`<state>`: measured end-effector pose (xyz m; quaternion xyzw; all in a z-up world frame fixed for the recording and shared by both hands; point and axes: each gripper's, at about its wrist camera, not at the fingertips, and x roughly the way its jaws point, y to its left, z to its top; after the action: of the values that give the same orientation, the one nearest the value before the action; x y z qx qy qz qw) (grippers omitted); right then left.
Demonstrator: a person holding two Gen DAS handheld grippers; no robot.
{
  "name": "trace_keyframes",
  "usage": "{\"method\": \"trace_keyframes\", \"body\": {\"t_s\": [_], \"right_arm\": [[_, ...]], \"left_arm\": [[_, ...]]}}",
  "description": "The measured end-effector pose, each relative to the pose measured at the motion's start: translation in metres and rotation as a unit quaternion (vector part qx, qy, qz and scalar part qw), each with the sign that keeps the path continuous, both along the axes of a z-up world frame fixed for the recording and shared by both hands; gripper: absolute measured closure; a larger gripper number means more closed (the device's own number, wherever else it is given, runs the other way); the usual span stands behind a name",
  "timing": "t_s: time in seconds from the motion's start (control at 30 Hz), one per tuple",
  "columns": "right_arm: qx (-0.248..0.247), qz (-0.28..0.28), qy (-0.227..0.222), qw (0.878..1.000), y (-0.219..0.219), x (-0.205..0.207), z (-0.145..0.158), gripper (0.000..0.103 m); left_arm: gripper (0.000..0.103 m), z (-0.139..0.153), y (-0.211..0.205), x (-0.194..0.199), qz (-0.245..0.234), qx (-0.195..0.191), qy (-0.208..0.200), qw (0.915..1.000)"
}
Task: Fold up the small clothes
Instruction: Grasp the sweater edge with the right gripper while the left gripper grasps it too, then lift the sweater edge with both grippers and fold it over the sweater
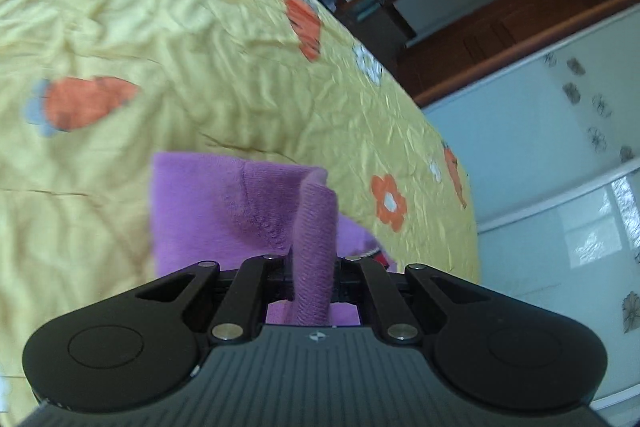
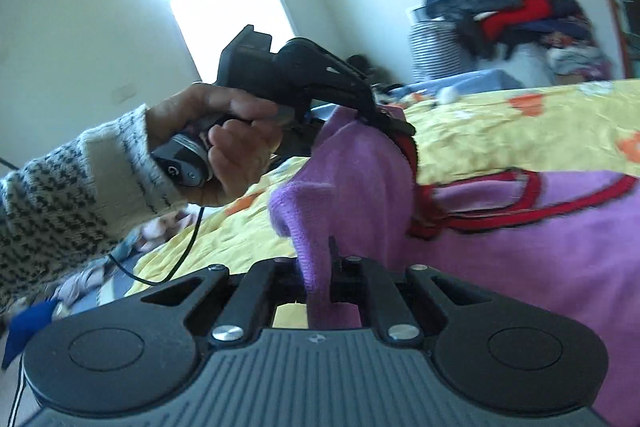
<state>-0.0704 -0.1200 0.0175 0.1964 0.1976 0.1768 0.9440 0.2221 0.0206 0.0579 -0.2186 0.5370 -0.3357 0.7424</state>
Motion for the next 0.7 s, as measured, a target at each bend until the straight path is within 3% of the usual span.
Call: {"method": "trace_keyframes", "body": {"t_s": [0.47, 0.7], "right_arm": [[0.065, -0.101, 0.049, 0.992, -0.1, -0.047, -0.036, 0.099], [0.093, -0.131, 0.058, 0.985, -0.122, -0.075, -0.051, 0.099]], "left_arm": [[0.094, -0.05, -0.164, -0.017, -0.087, 0.065, 0.023, 0.9938], [0.094, -0.063, -0.206, -0.03, -0.109, 0.089, 0.018, 0.9898]]}}
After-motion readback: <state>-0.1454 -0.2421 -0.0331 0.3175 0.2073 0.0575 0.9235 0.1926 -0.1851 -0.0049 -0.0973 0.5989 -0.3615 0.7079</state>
